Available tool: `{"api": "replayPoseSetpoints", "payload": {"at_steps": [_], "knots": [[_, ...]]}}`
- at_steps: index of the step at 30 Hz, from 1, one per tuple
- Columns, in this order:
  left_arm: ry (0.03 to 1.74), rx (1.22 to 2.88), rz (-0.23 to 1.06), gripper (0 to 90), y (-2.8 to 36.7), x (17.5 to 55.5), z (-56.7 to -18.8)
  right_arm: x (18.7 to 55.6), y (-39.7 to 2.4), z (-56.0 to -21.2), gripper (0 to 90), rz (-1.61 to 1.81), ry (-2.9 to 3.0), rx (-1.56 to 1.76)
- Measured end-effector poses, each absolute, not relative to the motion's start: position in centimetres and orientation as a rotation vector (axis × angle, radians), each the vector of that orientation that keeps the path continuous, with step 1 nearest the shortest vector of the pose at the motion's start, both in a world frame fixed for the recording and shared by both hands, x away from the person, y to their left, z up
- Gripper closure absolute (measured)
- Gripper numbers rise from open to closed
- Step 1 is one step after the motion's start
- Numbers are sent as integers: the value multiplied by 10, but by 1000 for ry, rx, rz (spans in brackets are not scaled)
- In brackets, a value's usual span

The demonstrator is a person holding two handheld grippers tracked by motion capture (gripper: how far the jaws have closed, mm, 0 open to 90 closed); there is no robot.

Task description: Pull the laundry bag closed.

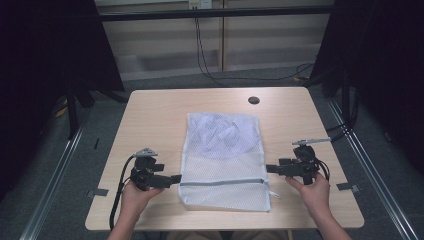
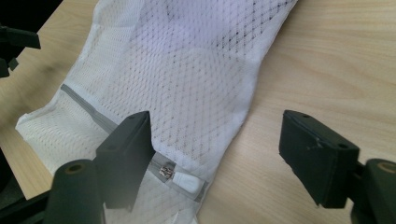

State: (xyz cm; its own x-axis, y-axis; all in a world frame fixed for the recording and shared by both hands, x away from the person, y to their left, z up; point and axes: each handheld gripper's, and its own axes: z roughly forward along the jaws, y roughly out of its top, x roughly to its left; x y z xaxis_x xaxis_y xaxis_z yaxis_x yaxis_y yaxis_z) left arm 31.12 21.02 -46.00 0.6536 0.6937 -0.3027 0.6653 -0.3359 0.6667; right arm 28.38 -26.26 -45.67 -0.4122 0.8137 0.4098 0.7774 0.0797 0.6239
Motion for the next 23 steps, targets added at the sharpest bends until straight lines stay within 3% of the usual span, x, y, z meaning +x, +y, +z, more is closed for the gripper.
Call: {"api": "replayPoseSetpoints", "payload": {"at_steps": [12,23], "knots": [[1022,2141,245,41,218,312,-459,282,-275,-456,155,1177,2215,1593],[1031,2159,284,43,223,315,-465,282,-281,-460,143,1109,2209,1557]]}}
